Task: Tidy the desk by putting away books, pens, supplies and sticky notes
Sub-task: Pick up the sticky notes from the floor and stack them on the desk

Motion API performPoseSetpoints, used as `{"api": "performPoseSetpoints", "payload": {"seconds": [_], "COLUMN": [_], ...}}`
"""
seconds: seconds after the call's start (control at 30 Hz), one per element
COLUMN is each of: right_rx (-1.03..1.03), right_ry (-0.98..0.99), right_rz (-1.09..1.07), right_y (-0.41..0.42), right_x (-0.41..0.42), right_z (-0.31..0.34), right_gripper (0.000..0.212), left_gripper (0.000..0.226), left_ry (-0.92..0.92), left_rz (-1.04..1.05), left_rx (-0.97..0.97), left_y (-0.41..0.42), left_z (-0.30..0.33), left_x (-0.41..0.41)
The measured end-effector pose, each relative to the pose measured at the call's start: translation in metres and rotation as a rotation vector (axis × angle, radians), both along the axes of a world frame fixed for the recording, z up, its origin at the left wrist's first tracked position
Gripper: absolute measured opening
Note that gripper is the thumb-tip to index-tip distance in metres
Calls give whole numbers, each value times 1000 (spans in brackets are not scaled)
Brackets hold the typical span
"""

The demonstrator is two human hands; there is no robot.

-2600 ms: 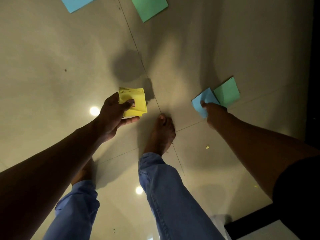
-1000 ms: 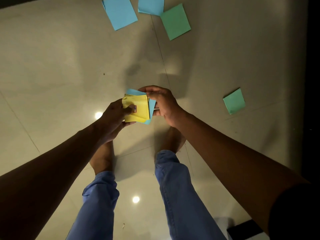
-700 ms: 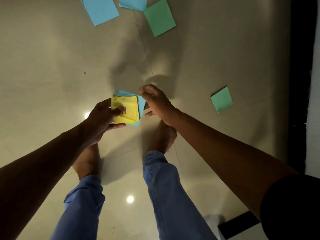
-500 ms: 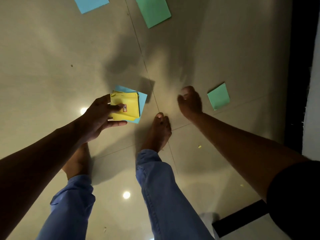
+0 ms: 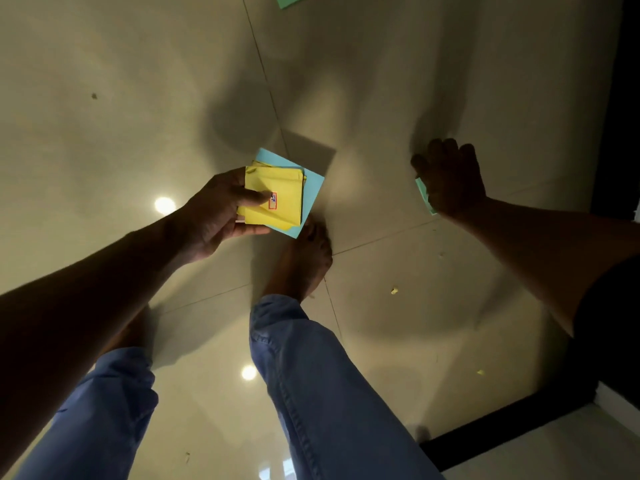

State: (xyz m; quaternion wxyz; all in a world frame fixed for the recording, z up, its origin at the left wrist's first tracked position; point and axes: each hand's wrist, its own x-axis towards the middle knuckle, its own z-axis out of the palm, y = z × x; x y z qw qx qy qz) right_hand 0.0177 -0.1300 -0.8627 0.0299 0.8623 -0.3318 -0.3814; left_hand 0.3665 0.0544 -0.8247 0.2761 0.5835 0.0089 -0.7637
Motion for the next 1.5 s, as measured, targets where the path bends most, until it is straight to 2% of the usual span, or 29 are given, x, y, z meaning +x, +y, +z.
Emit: {"api": "performPoseSetpoints", "payload": {"seconds": [0.17,0.3,0.4,0.5,0.63,0.9,1.03,1.33,1.5], "right_rx": [44,81,158,317,542,888,1039,1039,1077], "right_ry": [-73,-74,-86,-123,-80,-426,-523,-528,-540], "right_rz": [60,52,-114,-377,-503,-669,-774,-750,-800], "right_y": [-7,-2,2,3,-3,-4,6,38,55], "right_x": [-6,-7,12,36,76,193,239,310,333], "right_z": [3,5,5,11,22,51,52,52,54], "right_gripper": [21,26,33,27,33,18,15,20,18], "left_gripper": [40,37,37,33,26,32,35,27,23], "left_ry": [-5,3,10,-16,-51,-74,-95,-205,-178], "left_rz": [-32,-30,-48,-34,-8,34,65,131,150], "left_rx": [6,-1,-25,-20,-3,8,25,3,-53], "left_y": [-3,-10,-15,-15,-5,17,27,52,53], "left_z": [0,8,14,17,23,27,25,26,28], "left_x": [-15,-24,-23,-13,5,42,62,95,101]}}
